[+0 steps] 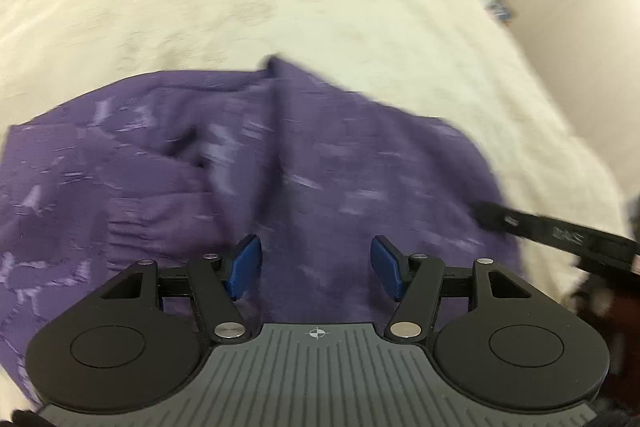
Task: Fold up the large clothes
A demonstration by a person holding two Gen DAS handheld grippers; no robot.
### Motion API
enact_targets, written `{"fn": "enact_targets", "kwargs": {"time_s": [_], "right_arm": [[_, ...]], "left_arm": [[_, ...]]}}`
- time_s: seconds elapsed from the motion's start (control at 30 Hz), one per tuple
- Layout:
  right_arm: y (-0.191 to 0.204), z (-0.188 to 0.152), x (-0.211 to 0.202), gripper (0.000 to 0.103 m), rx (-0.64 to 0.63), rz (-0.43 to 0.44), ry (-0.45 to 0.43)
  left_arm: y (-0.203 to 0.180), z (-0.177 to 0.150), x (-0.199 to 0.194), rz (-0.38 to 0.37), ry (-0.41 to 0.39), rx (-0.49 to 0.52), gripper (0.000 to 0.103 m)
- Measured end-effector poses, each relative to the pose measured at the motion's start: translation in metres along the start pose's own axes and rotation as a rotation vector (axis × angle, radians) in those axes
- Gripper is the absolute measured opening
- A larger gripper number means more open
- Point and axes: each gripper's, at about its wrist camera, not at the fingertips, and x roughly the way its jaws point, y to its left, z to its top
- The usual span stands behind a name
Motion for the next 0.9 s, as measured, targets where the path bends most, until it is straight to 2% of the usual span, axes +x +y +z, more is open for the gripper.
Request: {"fn": "enact_targets", "kwargs": {"time_s": [0.03, 0.1, 0.17, 0.2, 0.33, 0.4, 0.47, 0.5, 0.6, 0.73, 0.8, 0.9], "right_arm": [[-0.006, -0.002, 0.007, 0.019, 0.004, -0.041, 0.019], [-0.017, -0.007, 0.021, 0.034, -0.002, -0.093, 0.054], [-0.018, -0.007, 0.026, 0.037, -0.014, -0.103, 0.057], [-0.016, -0.005, 0.025, 0.046, -0.023, -0.110, 0.053], [-0.003, -0.006, 0.001, 0.055, -0.061, -0.129, -0.018], [0.004, -0.011, -0.016, 0.071, -0.070, -0.115, -0.061], [0.011, -0.019, -0.027, 0.077, -0.094, -0.095, -0.083], [0.015, -0.023, -0.027, 0.077, -0.116, -0.095, -0.077], [0.026, -0.036, -0.020, 0.077, -0.173, -0.115, -0.019], [0.022, -0.053, -0.001, 0.079, -0.197, -0.205, 0.073], [0.013, -0.056, 0.001, 0.084, -0.182, -0.223, 0.075], [0.008, -0.055, -0.014, 0.085, -0.152, -0.197, 0.055]], "left_arm": [[0.004, 0.000, 0.010, 0.053, 0.024, -0.006, 0.058], [0.014, -0.002, 0.019, 0.037, 0.031, -0.026, 0.058], [0.011, 0.000, 0.016, 0.036, 0.031, -0.012, 0.058], [0.009, 0.001, 0.012, 0.038, 0.028, -0.002, 0.058], [0.007, -0.008, -0.018, 0.018, -0.009, -0.016, 0.062], [0.007, -0.016, -0.031, 0.021, -0.027, -0.015, 0.079], [0.001, -0.026, -0.038, 0.036, -0.037, -0.012, 0.086], [0.000, -0.031, -0.043, 0.043, -0.036, -0.012, 0.091], [-0.003, -0.044, -0.052, 0.071, -0.032, -0.026, 0.093], [0.005, -0.066, -0.071, 0.092, -0.011, -0.039, 0.095], [0.008, -0.077, -0.082, 0.109, -0.016, -0.036, 0.095], [0.012, -0.092, -0.100, 0.127, -0.034, -0.029, 0.098]]}}
